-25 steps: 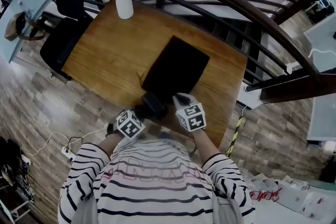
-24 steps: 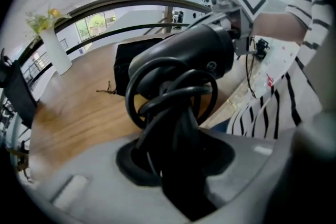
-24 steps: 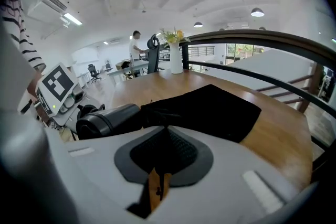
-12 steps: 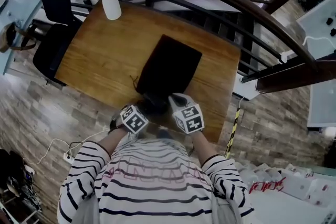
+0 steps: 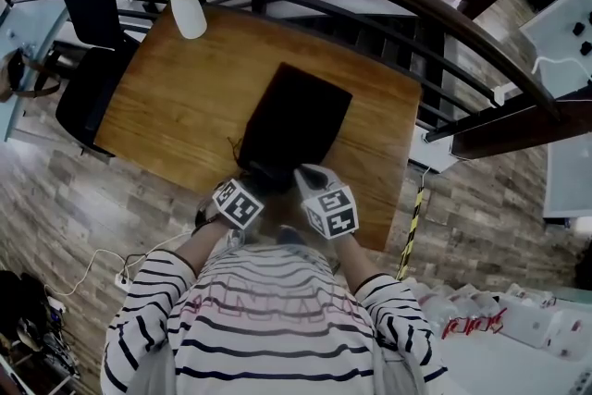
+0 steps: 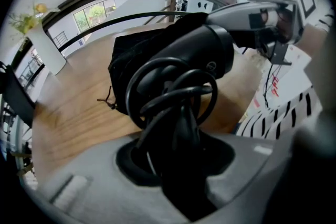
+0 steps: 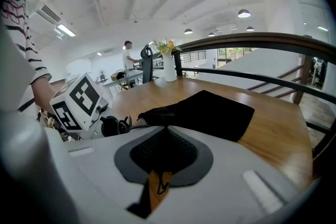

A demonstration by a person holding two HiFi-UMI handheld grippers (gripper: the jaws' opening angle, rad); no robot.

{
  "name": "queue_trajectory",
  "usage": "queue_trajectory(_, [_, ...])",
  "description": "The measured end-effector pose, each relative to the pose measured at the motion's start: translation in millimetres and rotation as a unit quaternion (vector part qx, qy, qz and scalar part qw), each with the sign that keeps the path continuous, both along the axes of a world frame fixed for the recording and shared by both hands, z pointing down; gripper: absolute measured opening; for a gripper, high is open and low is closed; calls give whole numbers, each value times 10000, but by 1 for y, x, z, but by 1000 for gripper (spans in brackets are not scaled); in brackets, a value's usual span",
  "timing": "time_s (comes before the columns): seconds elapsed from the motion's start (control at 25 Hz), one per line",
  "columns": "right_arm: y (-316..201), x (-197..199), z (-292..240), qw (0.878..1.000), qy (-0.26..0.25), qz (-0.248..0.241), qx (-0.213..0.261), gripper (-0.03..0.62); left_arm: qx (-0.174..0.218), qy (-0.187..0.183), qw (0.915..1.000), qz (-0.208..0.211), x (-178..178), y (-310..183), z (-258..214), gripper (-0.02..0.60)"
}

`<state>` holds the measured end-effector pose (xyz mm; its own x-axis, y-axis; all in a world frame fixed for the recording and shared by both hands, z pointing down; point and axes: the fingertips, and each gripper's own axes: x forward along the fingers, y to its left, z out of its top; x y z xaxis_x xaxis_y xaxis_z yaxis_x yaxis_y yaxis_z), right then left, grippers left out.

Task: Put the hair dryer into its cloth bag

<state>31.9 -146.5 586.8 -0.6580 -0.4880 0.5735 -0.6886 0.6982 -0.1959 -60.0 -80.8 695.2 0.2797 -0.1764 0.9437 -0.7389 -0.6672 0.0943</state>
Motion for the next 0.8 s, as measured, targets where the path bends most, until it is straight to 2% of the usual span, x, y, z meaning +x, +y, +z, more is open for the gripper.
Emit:
queue_trajectory(0.44, [-4,-7,-28,9990,-331,-157,246,9,55,-12,9995,-306,22,-37,-11,153])
queue_trajectory(0.8, [-11,-7,-29,9980,-538,-285,191,9,63,186,9973,-711,34,-70,-9,153])
